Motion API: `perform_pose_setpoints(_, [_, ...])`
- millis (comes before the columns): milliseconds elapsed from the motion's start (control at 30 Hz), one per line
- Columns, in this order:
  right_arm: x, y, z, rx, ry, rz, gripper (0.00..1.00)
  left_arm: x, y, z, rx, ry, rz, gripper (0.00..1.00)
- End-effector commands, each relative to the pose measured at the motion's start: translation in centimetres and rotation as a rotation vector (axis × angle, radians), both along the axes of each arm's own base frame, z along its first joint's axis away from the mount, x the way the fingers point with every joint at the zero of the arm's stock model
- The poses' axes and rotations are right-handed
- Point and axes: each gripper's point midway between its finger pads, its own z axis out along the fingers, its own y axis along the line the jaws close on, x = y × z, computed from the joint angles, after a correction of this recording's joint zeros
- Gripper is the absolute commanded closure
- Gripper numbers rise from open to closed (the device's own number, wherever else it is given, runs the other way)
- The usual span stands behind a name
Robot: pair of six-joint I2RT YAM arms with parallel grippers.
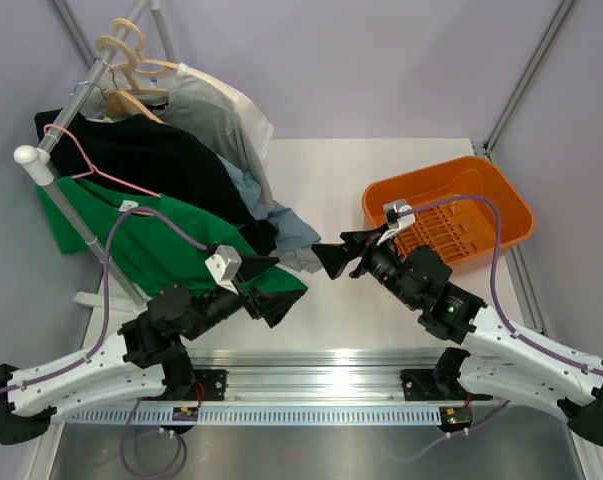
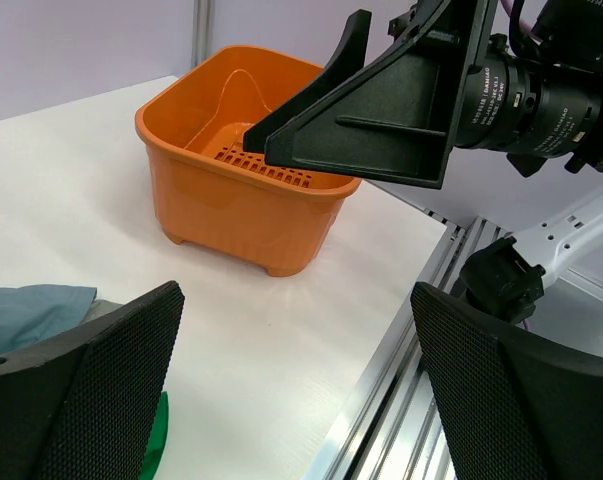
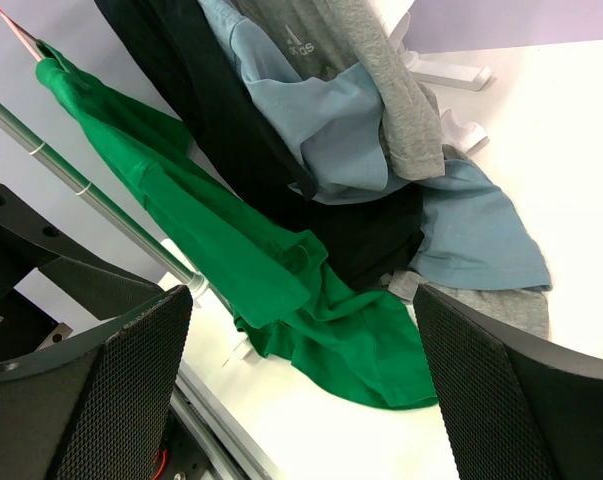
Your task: Remove the t-shirt from the hanger
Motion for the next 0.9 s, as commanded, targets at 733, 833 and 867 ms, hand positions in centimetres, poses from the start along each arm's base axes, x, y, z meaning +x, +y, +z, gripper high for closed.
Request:
perform_pose_setpoints(733, [-0.1,-1.7,2.9,-0.009,-0.059,-0.048,0.0,0.4,0.4,5.3,0.005,0.066,0.042,0.01])
perform_pose_setpoints(833, [-0.3,-1.9,3.0,-0.024,-0.068,-0.044,0.0,1.3,1.7,7.6,0.041,0.144,0.131,0.01])
perform_pose_setpoints(867, [-0.4,-2.0,3.2,-0.028,-0.076,-0.041,0.01,1.9,2.5,8.1,0.053,0.153,0.182,0.01])
